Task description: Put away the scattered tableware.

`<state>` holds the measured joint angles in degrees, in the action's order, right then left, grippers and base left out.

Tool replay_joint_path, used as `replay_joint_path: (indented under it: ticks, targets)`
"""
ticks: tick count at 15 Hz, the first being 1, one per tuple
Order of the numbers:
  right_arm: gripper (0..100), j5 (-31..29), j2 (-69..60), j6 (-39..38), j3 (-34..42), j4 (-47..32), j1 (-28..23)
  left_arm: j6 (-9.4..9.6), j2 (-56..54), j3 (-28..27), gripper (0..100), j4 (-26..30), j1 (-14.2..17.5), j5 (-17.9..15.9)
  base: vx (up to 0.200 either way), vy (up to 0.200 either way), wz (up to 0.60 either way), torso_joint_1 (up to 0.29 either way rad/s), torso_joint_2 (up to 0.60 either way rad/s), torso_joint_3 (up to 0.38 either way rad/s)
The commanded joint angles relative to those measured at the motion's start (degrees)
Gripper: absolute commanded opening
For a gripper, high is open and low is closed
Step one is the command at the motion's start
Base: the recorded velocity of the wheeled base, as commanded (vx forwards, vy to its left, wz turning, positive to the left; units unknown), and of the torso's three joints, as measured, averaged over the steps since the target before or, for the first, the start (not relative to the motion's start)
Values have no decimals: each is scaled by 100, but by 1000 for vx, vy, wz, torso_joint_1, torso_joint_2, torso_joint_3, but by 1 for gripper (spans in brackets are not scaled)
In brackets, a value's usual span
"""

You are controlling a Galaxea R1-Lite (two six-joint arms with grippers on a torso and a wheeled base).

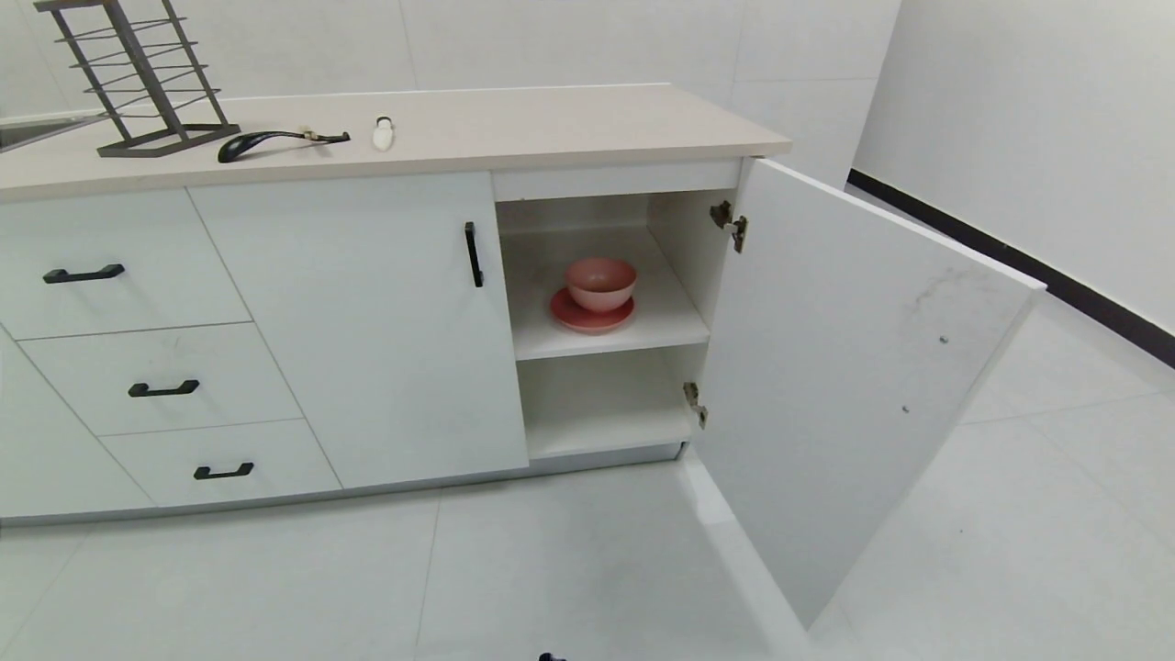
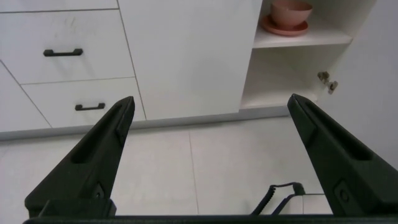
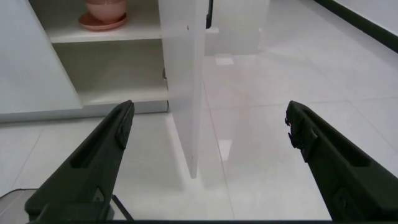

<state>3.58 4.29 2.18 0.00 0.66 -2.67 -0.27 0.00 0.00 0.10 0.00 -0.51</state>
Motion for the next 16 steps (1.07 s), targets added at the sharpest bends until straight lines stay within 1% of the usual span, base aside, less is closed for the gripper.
replay_joint_path:
  ticks: [1,3,10,12,13,16]
  targets:
    - [100,2,37,-16,0,4,-5,0,0,0,100,-1,0,-2,0,-200,0,-7,2,7]
    - [100,-7,37,-271,0,-48,-5,-17,0,0,100,-1,0,-10,0,-200,0,-2,2,5]
    - [100,-7,37,-253,0,-48,-5,-17,0,0,100,-1,0,-2,0,-200,0,0,5,4]
    - [100,-7,37,-262,0,-48,-5,-8,0,0,100,-1,0,-2,0,0,0,0,0,0]
    - [0,-7,37,-262,0,-48,-5,-17,0,0,100,-1,0,-2,0,0,0,0,0,0]
    - [0,-7,37,-262,0,-48,-5,-17,0,0,100,-1,0,-2,0,0,0,0,0,0]
